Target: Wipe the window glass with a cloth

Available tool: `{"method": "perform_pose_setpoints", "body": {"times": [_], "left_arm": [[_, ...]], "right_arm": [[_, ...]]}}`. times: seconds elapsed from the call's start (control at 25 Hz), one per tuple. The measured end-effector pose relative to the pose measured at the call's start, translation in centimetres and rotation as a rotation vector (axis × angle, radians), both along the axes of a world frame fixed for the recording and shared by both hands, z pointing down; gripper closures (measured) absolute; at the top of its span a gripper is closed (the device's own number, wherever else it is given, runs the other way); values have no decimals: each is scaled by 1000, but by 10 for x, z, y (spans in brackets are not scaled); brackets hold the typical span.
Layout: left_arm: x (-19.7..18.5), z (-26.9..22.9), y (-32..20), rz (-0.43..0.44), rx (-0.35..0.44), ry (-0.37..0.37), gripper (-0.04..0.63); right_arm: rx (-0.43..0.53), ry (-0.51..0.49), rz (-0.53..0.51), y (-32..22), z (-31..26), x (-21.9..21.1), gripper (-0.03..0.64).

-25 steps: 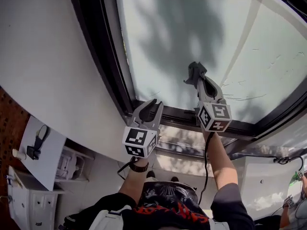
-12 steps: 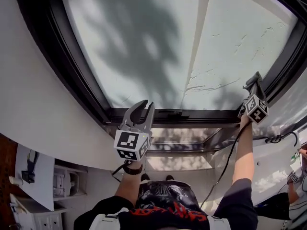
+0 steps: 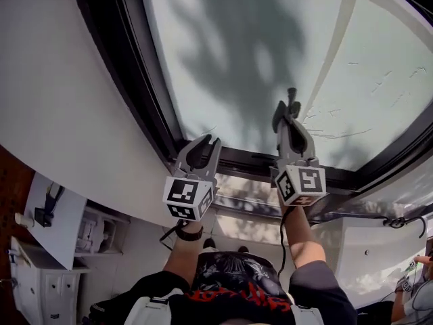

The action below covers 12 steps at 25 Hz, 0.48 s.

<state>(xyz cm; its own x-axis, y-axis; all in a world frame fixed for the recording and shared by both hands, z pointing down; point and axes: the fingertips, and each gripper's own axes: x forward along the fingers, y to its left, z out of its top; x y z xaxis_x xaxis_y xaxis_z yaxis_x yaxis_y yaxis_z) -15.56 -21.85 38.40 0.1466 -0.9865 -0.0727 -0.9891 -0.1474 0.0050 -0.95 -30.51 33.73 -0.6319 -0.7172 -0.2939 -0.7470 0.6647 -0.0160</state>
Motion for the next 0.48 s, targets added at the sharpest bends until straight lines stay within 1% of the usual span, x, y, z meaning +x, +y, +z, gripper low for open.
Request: {"method": "perform_pose_setpoints", "body": {"times": [0.04,0.08,0.12,0.2,0.28,0.32,0.36,0.4,0.48], "left_arm": [[-16,-2,6,-40,12,7,534],[-31,-2,14,-83,27,21,551],[-44,-2,24,-125,39,38,554],[-68,0,42,-198,48,64,554],[-89,-1,56,-254,54,72,552],[-97,-2,60,-271,57,71,552],[-102,-3,63,-280,59,70,552],[-103,-4,63,-281,58,66,554],[-98,-3,59,-264,54,58,552]], "right_arm": [[-3,13,-91,10,1,-46,591],[-9,24,-167,19,4,-85,591],[-13,35,-233,27,7,-118,591],[-30,62,-347,38,11,-174,591],[-91,83,-453,41,17,-226,591],[-123,96,-485,40,22,-247,591],[-146,116,-493,38,29,-263,591],[-158,138,-478,33,37,-271,591],[-165,167,-407,18,52,-261,591]]}}
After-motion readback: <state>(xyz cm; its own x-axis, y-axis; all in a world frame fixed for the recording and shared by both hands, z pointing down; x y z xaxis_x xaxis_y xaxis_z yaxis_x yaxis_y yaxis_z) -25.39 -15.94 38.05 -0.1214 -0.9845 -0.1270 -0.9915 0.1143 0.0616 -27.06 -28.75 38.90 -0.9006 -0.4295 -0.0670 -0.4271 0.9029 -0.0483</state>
